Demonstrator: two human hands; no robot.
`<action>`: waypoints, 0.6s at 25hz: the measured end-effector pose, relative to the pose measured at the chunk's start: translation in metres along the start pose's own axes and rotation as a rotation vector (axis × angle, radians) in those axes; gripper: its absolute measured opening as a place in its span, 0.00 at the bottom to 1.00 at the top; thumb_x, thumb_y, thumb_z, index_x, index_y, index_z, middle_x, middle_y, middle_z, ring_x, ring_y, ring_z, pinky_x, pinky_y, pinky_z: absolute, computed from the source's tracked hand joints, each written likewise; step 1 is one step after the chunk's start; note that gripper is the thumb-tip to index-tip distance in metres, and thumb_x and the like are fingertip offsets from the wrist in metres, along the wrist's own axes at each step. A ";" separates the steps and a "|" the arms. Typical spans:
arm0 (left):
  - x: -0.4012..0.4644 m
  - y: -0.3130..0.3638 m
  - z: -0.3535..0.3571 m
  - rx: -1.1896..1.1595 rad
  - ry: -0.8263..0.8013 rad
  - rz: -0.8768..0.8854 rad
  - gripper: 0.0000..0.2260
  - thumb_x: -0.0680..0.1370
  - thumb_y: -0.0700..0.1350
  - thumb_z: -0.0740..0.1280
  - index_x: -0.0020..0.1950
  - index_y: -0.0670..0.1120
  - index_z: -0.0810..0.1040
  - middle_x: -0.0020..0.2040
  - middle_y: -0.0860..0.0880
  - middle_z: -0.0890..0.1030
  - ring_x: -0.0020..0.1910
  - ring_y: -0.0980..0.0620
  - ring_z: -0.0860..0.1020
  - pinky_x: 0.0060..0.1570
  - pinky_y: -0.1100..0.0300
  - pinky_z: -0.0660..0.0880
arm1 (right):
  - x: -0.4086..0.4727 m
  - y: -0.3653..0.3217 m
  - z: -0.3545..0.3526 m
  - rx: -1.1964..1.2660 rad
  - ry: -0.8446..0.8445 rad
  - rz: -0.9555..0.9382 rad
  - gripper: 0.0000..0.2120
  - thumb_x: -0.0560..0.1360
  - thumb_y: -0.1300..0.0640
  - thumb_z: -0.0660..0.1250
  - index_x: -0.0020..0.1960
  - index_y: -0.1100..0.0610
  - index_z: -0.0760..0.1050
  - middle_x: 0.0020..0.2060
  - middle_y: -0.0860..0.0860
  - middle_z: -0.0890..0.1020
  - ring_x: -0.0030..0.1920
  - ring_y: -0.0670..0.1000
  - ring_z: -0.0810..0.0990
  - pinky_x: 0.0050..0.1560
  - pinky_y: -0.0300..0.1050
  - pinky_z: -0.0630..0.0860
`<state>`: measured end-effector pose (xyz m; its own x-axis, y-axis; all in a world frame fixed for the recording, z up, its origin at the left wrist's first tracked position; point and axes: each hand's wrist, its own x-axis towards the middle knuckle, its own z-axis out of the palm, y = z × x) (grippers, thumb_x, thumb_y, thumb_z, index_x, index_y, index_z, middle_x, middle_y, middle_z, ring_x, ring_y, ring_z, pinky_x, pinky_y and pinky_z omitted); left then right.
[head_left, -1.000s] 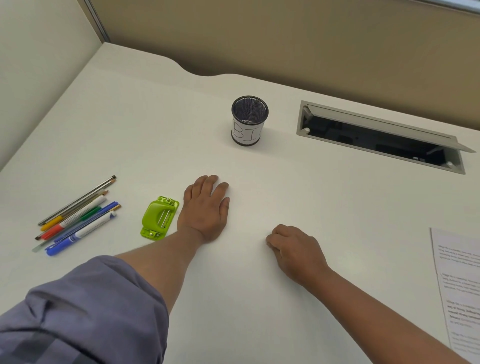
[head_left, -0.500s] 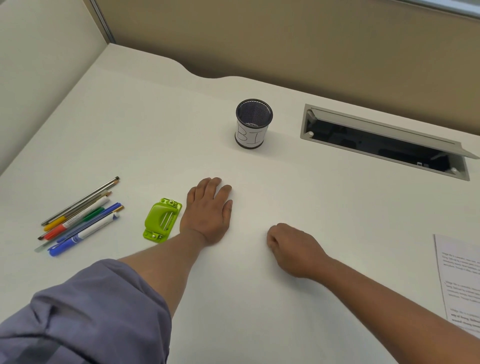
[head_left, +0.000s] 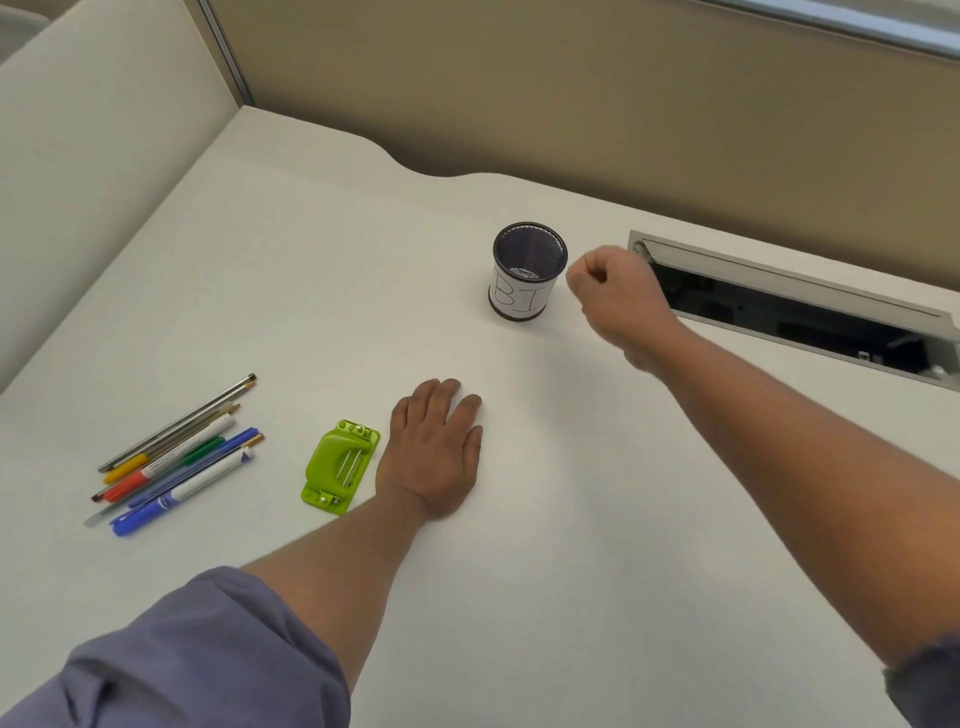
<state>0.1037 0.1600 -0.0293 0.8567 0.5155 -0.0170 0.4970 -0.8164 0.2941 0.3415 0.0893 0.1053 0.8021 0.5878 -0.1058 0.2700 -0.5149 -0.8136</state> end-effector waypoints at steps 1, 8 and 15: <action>0.001 0.000 0.000 0.001 -0.002 -0.001 0.20 0.82 0.54 0.53 0.70 0.51 0.71 0.74 0.45 0.68 0.75 0.41 0.61 0.72 0.45 0.56 | 0.013 -0.006 0.001 -0.048 0.023 -0.022 0.10 0.77 0.59 0.63 0.38 0.56 0.76 0.34 0.45 0.76 0.35 0.47 0.73 0.36 0.42 0.70; 0.002 0.001 -0.001 0.000 -0.007 -0.002 0.18 0.82 0.53 0.54 0.69 0.51 0.71 0.74 0.45 0.69 0.74 0.40 0.62 0.72 0.44 0.58 | 0.060 -0.016 0.013 -0.172 0.037 -0.019 0.09 0.73 0.55 0.70 0.35 0.56 0.78 0.32 0.45 0.79 0.32 0.48 0.74 0.35 0.44 0.72; 0.002 0.000 -0.002 -0.007 0.012 0.006 0.17 0.82 0.52 0.55 0.68 0.50 0.71 0.73 0.45 0.70 0.73 0.40 0.64 0.71 0.44 0.59 | 0.065 -0.018 0.018 -0.105 0.031 0.018 0.04 0.69 0.61 0.69 0.36 0.56 0.81 0.30 0.44 0.78 0.29 0.44 0.72 0.22 0.32 0.66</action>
<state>0.1051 0.1617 -0.0270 0.8582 0.5132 -0.0037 0.4904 -0.8178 0.3013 0.3796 0.1480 0.1027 0.8228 0.5594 -0.1004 0.3089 -0.5884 -0.7472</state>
